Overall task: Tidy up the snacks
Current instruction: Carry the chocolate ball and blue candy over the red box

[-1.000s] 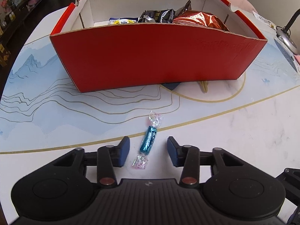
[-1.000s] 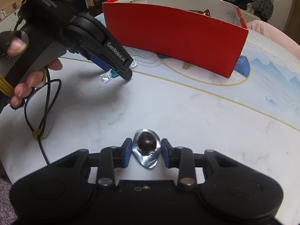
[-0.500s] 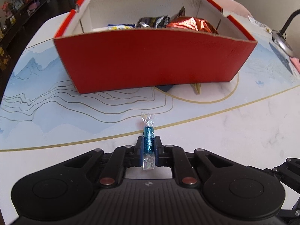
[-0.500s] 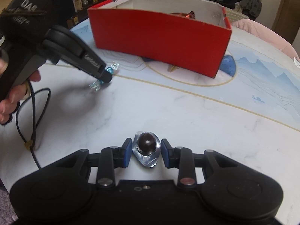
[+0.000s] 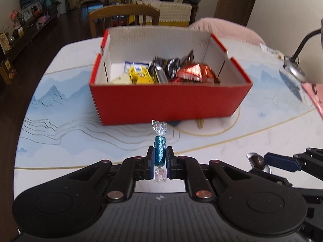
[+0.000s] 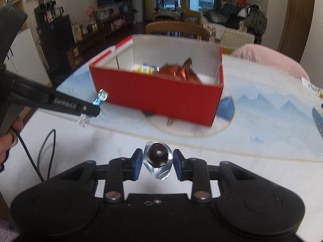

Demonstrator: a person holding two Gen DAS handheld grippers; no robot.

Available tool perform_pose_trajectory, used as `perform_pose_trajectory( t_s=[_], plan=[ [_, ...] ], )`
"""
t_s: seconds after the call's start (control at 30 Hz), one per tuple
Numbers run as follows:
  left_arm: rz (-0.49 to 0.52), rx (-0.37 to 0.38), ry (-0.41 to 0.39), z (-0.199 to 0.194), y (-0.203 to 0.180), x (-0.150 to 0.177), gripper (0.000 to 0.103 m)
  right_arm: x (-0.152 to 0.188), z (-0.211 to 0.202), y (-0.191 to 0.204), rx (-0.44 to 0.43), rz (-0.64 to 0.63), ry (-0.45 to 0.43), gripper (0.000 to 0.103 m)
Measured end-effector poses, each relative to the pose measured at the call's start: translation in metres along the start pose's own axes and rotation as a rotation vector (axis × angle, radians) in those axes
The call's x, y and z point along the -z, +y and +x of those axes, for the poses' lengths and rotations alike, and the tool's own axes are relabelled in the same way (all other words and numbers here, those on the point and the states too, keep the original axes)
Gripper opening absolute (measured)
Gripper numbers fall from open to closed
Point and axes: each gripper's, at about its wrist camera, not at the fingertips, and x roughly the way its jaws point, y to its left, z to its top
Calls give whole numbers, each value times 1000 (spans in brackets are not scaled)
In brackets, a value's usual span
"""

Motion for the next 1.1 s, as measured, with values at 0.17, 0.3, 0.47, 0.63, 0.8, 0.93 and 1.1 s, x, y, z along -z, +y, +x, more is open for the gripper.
perform_pose_trajectory(
  t_s=[0.17,0.3,0.47,0.63,0.8,0.93,1.1],
  plan=[
    [-15,-5,-39,-19,4,-15,11,-22,-10,-2,7,-11,-63,31],
    [-18,-10,-75,-32,6,-30,11,-41,-12,-6,7,-10,-102,31],
    [-12,-25,-113,-40,5,-49,11,-66,-10,-8,10,-28,-137,31],
    [-7,-40,-132,-39,5,-66,11,-92,-7,-10,12,-39,-175,31],
    [-9,-45,-133,-33,7,-84,11,-119,2,-18,9,-42,-193,31],
    [-27,-49,-112,-21,11,-98,11,-133,15,-28,5,-22,-184,31],
    [-43,-66,-79,0,17,-111,11,-148,40,-44,-31,16,-148,31]
  ],
)
